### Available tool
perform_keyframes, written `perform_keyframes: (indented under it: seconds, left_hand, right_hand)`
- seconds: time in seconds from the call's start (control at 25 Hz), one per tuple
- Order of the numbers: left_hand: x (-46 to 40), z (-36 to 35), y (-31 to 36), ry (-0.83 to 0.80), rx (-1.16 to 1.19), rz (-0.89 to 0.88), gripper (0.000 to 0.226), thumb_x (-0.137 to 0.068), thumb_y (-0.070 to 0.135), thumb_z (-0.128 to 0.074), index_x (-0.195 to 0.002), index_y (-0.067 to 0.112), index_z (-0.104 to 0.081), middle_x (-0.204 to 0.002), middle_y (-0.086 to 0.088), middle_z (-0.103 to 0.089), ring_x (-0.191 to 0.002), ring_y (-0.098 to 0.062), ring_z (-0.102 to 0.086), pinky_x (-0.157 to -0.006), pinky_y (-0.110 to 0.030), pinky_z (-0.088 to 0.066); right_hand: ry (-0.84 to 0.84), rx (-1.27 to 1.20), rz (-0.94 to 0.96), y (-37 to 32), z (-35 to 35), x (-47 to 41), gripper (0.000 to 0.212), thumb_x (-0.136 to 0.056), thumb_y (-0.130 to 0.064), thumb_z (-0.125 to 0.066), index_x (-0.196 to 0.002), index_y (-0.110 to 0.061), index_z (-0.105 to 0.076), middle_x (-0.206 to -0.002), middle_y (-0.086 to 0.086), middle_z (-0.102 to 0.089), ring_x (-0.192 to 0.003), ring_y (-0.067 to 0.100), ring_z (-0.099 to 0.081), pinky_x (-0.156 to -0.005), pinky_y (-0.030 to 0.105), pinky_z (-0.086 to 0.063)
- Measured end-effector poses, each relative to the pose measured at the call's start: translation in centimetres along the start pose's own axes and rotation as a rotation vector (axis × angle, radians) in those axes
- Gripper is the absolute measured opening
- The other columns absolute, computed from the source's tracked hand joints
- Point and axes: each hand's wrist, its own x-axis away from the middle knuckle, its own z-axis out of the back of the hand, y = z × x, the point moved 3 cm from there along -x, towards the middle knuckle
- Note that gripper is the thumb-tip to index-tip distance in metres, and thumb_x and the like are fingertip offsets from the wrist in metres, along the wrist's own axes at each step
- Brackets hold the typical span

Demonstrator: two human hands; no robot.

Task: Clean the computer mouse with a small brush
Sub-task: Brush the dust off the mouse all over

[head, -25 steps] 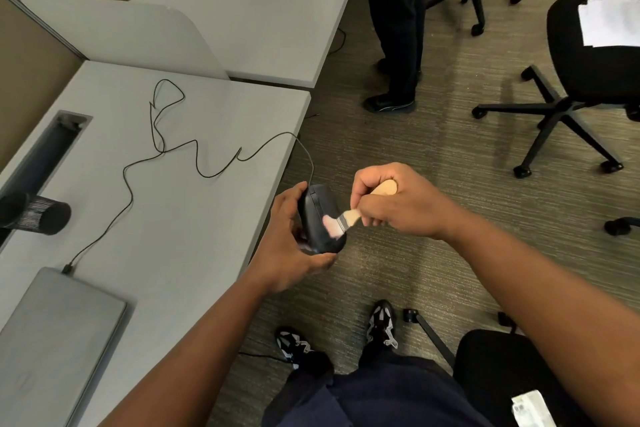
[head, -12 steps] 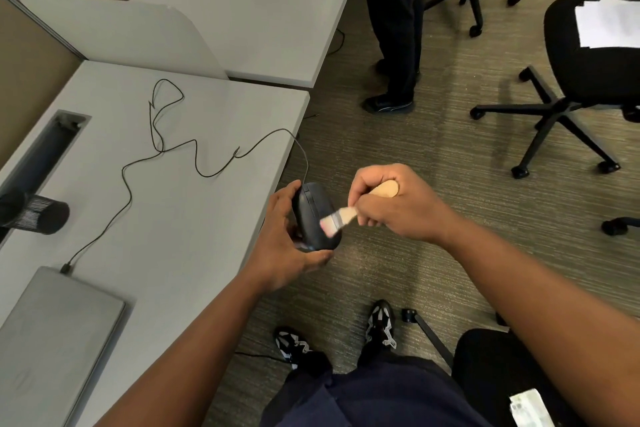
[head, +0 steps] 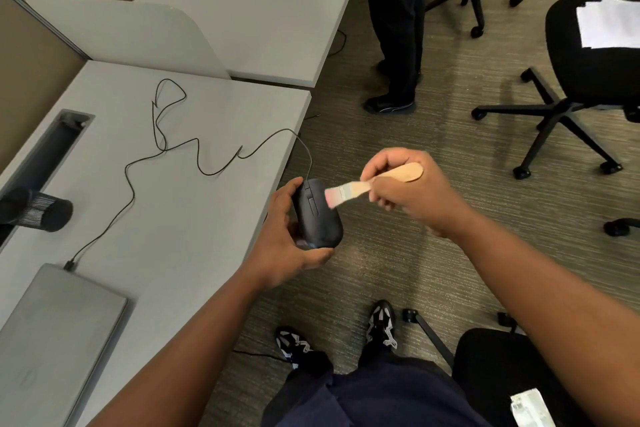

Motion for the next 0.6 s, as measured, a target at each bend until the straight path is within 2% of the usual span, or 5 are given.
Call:
perform_keyframes:
  seconds: [0.12, 0.2, 0.4, 0.48, 0.6]
  left_hand:
    - [0.0, 0.0, 0.4, -0.027, -0.004, -0.002, 0.126, -0.065, 0.015, -0.099, -0.162, 0.04, -0.023, -0.155, 0.019, -0.033, -0.123, -0.002, -0.06, -0.082, -0.023, -0.061]
    - [0.0, 0.0, 0.5, -0.035, -0.007, -0.008, 0.126, -0.065, 0.014, -0.099, -0.162, 0.04, -0.022, -0.155, 0.017, -0.034, -0.122, 0.0, -0.059, -0.083, -0.024, -0.061]
    - [0.1, 0.0, 1.1, -0.036, 0.011, -0.025, 0.124, -0.06, 0.029, -0.097, -0.16, 0.04, -0.026, -0.152, 0.02, -0.039, -0.12, -0.006, -0.063, -0.083, -0.026, -0.061]
    - [0.1, 0.0, 1.4, -0.01, 0.008, -0.031, 0.123, -0.058, 0.035, -0.096, -0.159, 0.04, -0.027, -0.148, 0.025, -0.041, -0.119, -0.007, -0.065, -0.085, -0.03, -0.063]
    - [0.2, 0.4, 1.4, 0.023, -0.007, -0.036, 0.122, -0.058, 0.034, -0.096, -0.159, 0.041, -0.028, -0.151, 0.018, -0.041, -0.124, -0.015, -0.063, -0.097, -0.043, -0.063]
  right_hand:
    - [0.134, -0.299, -0.07, 1.3, 0.6, -0.1, 0.014, -0.084, -0.005, -0.069, -0.085, -0.017, -0.077, -0.068, 0.003, -0.064, -0.062, 0.012, -0.054, -0.055, 0.025, -0.047]
    - [0.139, -0.353, -0.096, 2.0, 0.7, -0.1, 0.014, -0.091, -0.007, -0.072, -0.092, -0.018, -0.08, -0.074, 0.001, -0.065, -0.068, 0.011, -0.056, -0.06, 0.024, -0.05]
    - [0.06, -0.052, 0.056, 1.4, -0.3, 0.0, 0.02, -0.093, -0.035, -0.069, -0.11, -0.031, -0.078, -0.098, 0.005, -0.08, -0.091, 0.016, -0.074, -0.072, 0.026, -0.06]
    - [0.013, 0.0, 0.083, 1.4, -0.7, 0.0, 0.02, -0.094, -0.032, -0.067, -0.111, -0.028, -0.077, -0.1, 0.008, -0.08, -0.09, 0.017, -0.075, -0.072, 0.025, -0.06]
    - [-0.063, -0.042, 0.055, 1.4, -0.2, 0.2, 0.019, -0.095, -0.024, -0.067, -0.109, -0.018, -0.078, -0.093, 0.013, -0.08, -0.085, 0.02, -0.074, -0.072, 0.027, -0.059]
